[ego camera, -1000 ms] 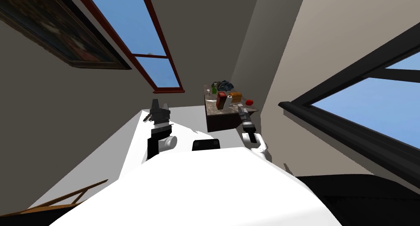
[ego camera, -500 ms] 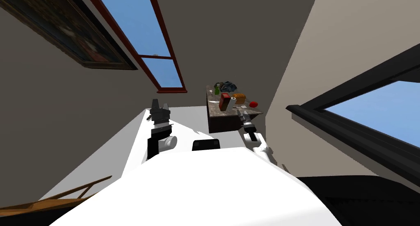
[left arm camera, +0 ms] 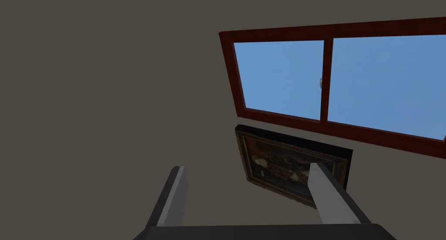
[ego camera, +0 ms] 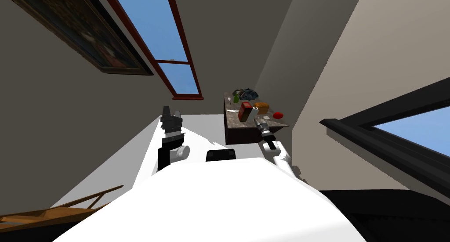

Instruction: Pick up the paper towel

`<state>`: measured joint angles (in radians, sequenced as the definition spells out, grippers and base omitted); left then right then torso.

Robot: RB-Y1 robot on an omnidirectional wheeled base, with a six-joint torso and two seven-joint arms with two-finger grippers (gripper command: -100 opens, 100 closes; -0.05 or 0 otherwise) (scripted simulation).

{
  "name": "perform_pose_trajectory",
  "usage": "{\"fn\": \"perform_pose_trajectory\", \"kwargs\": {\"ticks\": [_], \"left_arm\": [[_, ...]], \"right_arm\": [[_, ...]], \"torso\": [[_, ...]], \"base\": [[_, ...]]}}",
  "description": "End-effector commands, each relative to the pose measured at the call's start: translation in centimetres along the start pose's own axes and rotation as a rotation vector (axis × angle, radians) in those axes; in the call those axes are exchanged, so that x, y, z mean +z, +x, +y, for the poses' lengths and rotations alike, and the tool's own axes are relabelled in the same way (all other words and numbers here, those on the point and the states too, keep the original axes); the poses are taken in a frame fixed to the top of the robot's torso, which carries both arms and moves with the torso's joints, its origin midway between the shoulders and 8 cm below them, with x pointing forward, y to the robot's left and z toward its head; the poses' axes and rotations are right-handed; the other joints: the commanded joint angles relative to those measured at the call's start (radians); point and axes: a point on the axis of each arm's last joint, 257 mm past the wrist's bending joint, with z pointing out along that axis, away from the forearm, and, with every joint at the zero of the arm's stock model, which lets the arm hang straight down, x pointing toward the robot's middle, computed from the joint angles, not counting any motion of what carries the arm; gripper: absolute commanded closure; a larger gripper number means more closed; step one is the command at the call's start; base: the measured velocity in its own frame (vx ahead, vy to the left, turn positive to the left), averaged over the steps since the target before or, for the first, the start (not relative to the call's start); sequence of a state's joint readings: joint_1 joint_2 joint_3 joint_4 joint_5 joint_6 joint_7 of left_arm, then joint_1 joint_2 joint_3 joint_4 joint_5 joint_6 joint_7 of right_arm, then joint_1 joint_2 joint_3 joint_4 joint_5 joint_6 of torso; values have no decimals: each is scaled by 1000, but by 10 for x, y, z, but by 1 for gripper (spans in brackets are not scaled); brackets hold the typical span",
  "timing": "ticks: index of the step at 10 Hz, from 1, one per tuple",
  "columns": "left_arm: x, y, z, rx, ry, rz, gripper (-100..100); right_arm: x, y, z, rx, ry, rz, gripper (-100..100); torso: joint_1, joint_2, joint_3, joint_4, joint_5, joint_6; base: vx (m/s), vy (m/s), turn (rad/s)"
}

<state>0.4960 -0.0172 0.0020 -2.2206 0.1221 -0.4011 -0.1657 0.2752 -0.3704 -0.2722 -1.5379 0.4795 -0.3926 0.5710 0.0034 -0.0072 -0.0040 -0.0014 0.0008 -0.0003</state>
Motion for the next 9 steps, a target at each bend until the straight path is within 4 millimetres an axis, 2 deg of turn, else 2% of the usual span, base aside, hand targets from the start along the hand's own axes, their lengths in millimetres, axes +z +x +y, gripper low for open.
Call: {"fn": "perform_pose_trajectory", "kwargs": {"ticks": [1, 3, 4, 5, 6, 9], "left_arm": [[0, 0, 0, 0, 0, 0, 0], [0, 0, 0, 0, 0, 0, 0], [0, 0, 0, 0, 0, 0, 0], [0, 0, 0, 0, 0, 0, 0], [0, 0, 0, 0, 0, 0, 0], [0, 0, 0, 0, 0, 0, 0]], "right_arm": [[3, 10, -11, -59, 19, 43, -100], [7, 13, -18, -97, 29, 62, -100], [5, 11, -14, -82, 24, 55, -100], [5, 11, -15, -86, 26, 56, 0], [20, 1, -16, -92, 3, 29, -100], [17, 20, -27, -83, 27, 66, -100]], "torso": [[0, 0, 0, 0, 0, 0], [-2, -6, -3, -1, 0, 0], [-3, -8, -4, -2, -1, 0], [-3, -2, -1, -1, -1, 0], [-3, 4, 2, 0, -1, 1], [0, 9, 5, 2, -1, -1]], "base": [[170, 25, 169], [215, -2, 108], [106, -13, 23], [19, -2, -1], [-54, 28, 151], [-40, 12, 15]]}}
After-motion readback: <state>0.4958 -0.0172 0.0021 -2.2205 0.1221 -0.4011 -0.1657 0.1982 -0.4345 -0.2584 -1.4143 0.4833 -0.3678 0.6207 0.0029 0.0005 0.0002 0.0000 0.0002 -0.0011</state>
